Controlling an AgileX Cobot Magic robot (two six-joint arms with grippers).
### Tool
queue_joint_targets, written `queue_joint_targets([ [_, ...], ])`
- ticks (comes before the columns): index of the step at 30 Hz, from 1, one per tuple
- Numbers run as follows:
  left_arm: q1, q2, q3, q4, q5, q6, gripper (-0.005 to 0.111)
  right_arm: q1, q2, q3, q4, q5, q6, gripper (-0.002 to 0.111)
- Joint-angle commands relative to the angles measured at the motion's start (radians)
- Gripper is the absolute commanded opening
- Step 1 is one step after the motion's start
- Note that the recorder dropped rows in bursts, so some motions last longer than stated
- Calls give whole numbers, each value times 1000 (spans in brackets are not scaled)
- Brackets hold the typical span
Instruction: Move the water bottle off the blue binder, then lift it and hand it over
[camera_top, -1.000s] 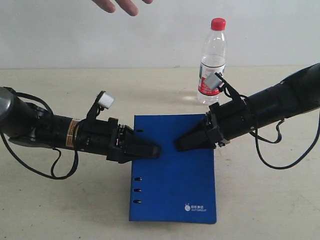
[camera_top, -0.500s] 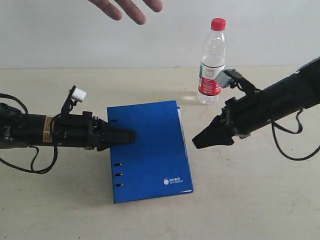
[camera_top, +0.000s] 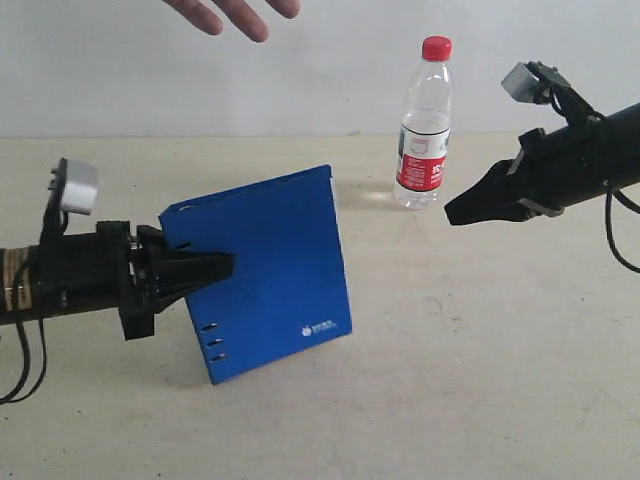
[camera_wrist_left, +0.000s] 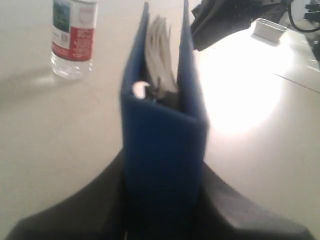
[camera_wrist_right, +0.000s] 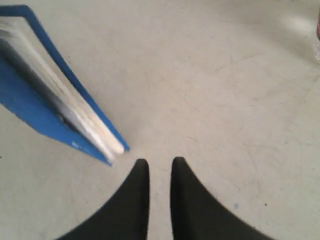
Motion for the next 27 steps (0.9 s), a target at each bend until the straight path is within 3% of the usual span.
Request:
queue_joint_targets([
  [1, 5, -161, 138, -199, -12, 195, 5, -7, -15, -2, -16, -15, -2, 0],
  [7, 5, -376, 283, -329, -12, 305, 5, -7, -19, -2, 11, -38, -2, 0],
  [13, 5, -613, 376, -334, 1, 308, 5, -7, -122, 4, 23, -39, 5, 0],
  [23, 5, -1008, 577, -336, 116, 285, 5, -7, -571, 188, 39, -222, 13, 0],
  [27, 5, -1136, 577, -336, 189, 210, 5, -7, -771, 290, 45, -346, 68, 0],
])
